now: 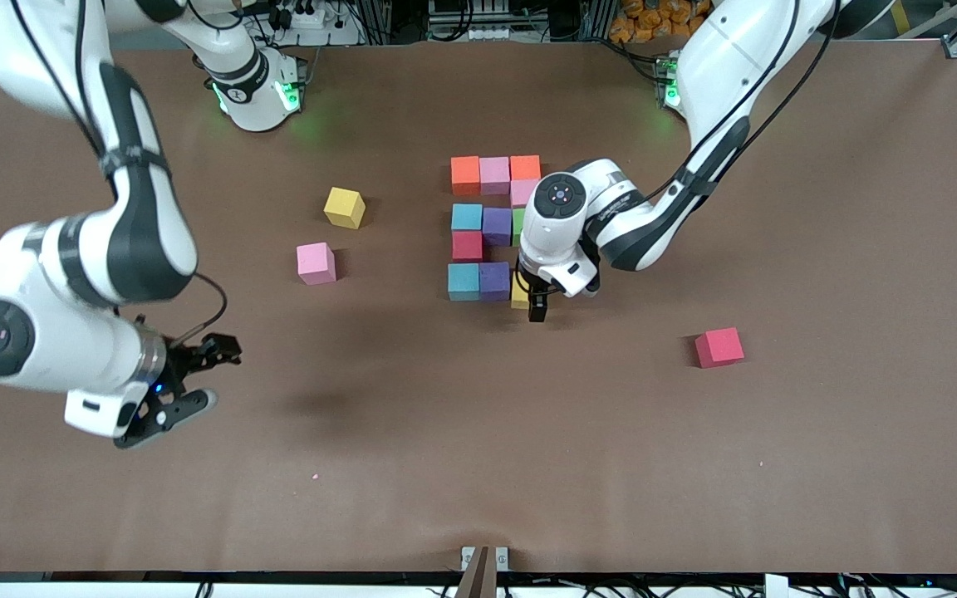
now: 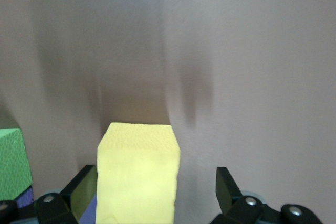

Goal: Form number 2 with 11 blocks
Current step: 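Open the left gripper off the yellow block and withdraw it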

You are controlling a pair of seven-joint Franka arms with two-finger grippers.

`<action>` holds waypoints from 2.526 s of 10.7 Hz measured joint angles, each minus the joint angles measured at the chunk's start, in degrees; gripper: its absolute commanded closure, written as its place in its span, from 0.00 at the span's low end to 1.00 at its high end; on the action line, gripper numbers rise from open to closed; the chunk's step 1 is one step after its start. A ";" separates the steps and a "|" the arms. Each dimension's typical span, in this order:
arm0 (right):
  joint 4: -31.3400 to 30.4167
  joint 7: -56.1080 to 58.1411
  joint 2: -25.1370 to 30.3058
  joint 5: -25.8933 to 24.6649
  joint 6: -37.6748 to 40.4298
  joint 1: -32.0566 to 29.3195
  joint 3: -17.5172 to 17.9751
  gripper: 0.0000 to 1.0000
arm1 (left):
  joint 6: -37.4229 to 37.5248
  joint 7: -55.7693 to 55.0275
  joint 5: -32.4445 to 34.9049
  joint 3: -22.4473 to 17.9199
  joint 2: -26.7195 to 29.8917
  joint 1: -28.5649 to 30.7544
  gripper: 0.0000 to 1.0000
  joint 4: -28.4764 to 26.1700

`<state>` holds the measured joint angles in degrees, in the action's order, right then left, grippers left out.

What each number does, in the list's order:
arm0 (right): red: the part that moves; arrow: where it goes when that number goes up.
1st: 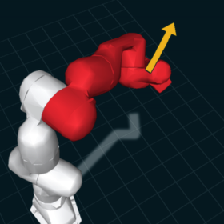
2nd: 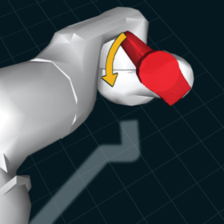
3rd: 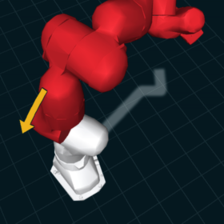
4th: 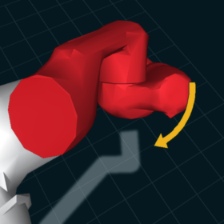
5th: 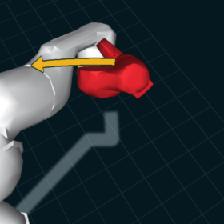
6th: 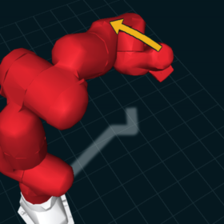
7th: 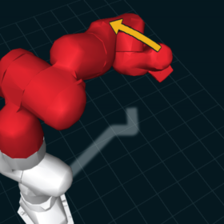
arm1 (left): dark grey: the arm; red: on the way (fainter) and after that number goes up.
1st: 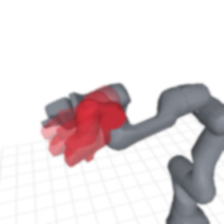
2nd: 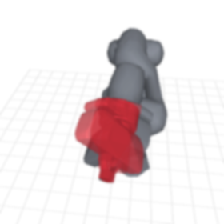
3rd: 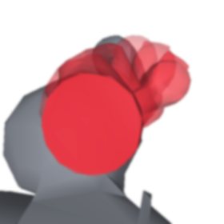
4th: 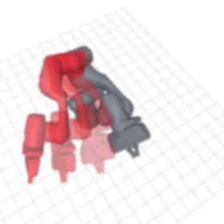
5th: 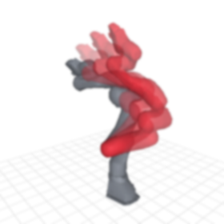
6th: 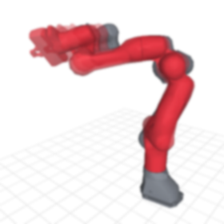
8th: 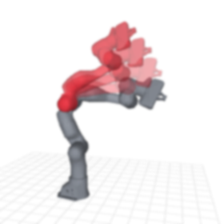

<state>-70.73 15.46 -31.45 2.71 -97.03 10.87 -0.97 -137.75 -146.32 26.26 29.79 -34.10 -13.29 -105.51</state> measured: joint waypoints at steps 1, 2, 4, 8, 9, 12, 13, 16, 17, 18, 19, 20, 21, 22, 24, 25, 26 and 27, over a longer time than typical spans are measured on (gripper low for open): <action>-2.94 -1.38 3.25 -0.36 -0.16 0.28 -0.02 0.00 | 1.50 0.00 0.00 0.21 1.74 -0.02 0.00 0.55; -5.58 -1.57 6.03 -0.45 -0.99 -0.28 -0.21 0.00 | 2.77 0.00 0.00 0.51 2.98 0.01 0.00 1.31; -11.43 -1.57 11.34 -0.47 -4.95 -2.52 -0.41 0.00 | 5.42 0.42 -0.09 1.43 3.81 0.01 0.00 3.79; -18.90 -1.57 21.11 -0.47 -5.00 -7.00 -0.43 0.00 | 13.60 20.30 -5.65 1.57 4.54 3.78 0.00 11.23; -19.11 -1.57 22.61 -0.47 -4.12 -8.12 -0.44 0.00 | 16.18 27.76 -6.80 1.60 4.87 5.79 0.00 13.28; -18.43 -1.70 24.72 -0.49 -1.11 -9.30 -1.72 0.00 | 22.92 47.14 -7.31 1.64 5.43 9.48 0.00 16.92; -17.34 -1.71 24.93 -0.49 0.31 -9.25 -2.96 0.00 | 24.34 53.12 -7.31 1.64 5.73 10.53 0.00 17.66; -13.86 -1.71 25.33 -0.47 4.96 -8.88 -6.28 0.00 | 25.87 76.15 -7.31 1.59 8.12 15.58 0.00 18.46; -13.62 -1.87 25.53 -0.47 5.23 -8.34 -6.61 0.00 | 26.02 83.51 -7.30 1.55 9.16 17.20 0.00 18.50; -13.50 -2.52 25.77 -0.48 5.28 -7.88 -6.70 0.00 | 26.85 90.44 -7.30 1.52 10.44 18.86 0.00 18.56; -13.44 -2.93 25.99 -0.49 5.32 -7.69 -6.71 0.00 | 28.36 96.40 -7.30 1.55 11.94 20.64 0.00 18.61; -13.42 -3.40 26.34 -0.49 5.35 -7.64 -6.72 0.00 | 30.11 102.10 -7.33 1.64 13.88 22.70 0.00 18.66; -13.41 -3.85 26.89 -0.49 5.48 -7.62 -6.73 0.00 | 31.56 105.27 -7.44 1.69 15.60 24.06 0.00 18.69; -13.41 -4.13 27.42 -0.49 5.68 -7.62 -6.74 0.00 | 33.09 107.42 -7.70 1.72 17.24 24.73 0.00 18.69; -13.42 -4.79 27.95 -0.49 6.03 -7.60 -6.74 0.00 | 35.13 112.50 -11.04 1.82 19.86 25.23 0.00 18.66; -13.53 -5.63 27.94 -0.49 6.43 -7.60 -6.78 0.00 | 35.45 115.34 -13.78 1.82 20.71 26.38 0.00 18.63; -13.71 -6.91 27.93 -0.49 7.15 -7.60 -6.80 0.00 | 35.94 119.27 -15.70 1.75 21.40 28.03 0.00 18.63; -13.82 -7.81 27.93 -0.49 7.77 -7.60 -6.80 0.00 | 37.00 123.29 -16.46 1.20 22.18 28.85 0.00 18.63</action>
<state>-84.55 7.65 -3.52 2.22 -89.26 3.27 -7.77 -100.75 -23.03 9.80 31.00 -11.92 15.56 -86.88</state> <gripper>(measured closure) 0.000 0.000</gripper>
